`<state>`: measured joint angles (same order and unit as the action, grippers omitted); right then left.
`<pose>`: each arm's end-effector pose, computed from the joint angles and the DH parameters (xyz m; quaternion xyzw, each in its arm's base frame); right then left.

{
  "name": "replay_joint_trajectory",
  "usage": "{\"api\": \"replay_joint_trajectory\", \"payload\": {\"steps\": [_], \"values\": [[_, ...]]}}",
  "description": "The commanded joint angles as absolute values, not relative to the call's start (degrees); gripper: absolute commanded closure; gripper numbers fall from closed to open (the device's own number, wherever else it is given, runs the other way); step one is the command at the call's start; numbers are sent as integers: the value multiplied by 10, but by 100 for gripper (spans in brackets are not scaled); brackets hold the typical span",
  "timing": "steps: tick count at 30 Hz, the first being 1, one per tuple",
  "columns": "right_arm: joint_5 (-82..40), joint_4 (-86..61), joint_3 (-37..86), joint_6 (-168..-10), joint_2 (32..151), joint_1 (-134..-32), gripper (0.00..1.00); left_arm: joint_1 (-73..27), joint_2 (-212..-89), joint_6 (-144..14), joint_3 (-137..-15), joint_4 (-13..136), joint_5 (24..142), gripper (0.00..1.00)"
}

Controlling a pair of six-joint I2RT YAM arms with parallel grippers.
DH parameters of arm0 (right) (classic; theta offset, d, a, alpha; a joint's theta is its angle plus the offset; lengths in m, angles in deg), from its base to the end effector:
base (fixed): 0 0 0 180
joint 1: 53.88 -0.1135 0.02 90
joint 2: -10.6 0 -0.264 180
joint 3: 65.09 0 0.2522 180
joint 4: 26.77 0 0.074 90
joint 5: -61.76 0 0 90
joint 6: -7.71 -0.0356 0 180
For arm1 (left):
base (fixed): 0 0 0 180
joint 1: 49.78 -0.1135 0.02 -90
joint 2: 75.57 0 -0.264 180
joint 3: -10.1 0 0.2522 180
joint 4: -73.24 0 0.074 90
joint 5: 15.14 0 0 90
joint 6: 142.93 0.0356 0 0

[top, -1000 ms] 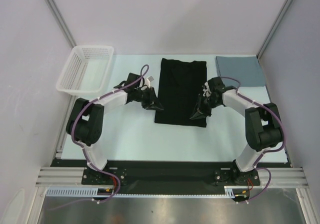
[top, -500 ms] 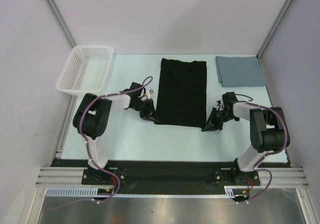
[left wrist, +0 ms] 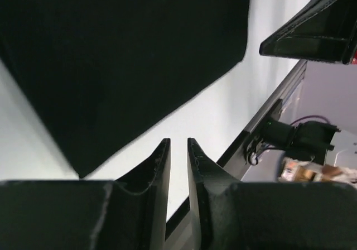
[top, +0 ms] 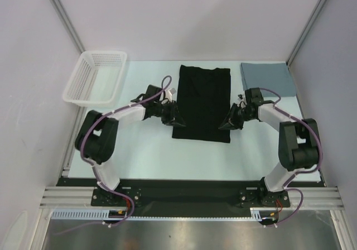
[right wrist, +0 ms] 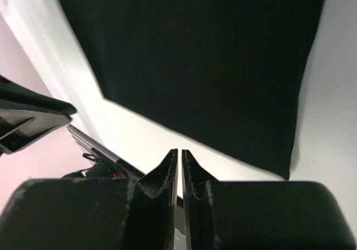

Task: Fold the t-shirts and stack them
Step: Fold the tshirt

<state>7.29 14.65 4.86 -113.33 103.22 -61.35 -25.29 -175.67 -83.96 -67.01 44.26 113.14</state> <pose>0.3045 0.0608 0.1874 0.1226 0.9225 0.3511 0.1035 0.3196 -0.1698 0.1946 0.0557 0.8978 -0.4177 0.1280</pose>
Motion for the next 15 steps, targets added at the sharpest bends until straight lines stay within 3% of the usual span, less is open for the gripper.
{"api": "replay_joint_trajectory", "payload": {"steps": [1,4,9,12,13,15], "values": [[85,128,64,-1127,1087,-608,88,-259,-1831,-929,-639,553,1178,79],[85,133,41,-1087,1119,-596,88,-261,-1853,-907,-624,547,1155,87],[50,150,-57,-1052,1056,-556,88,-268,-1828,-830,-594,484,1113,90],[14,201,-76,-1035,977,-543,87,-268,-1747,-803,-566,445,1092,85],[6,213,-77,-1035,960,-543,87,-268,-1725,-801,-559,432,1077,76],[-8,232,-86,-1044,922,-543,80,-268,-1647,-809,-532,426,1062,67]]}}
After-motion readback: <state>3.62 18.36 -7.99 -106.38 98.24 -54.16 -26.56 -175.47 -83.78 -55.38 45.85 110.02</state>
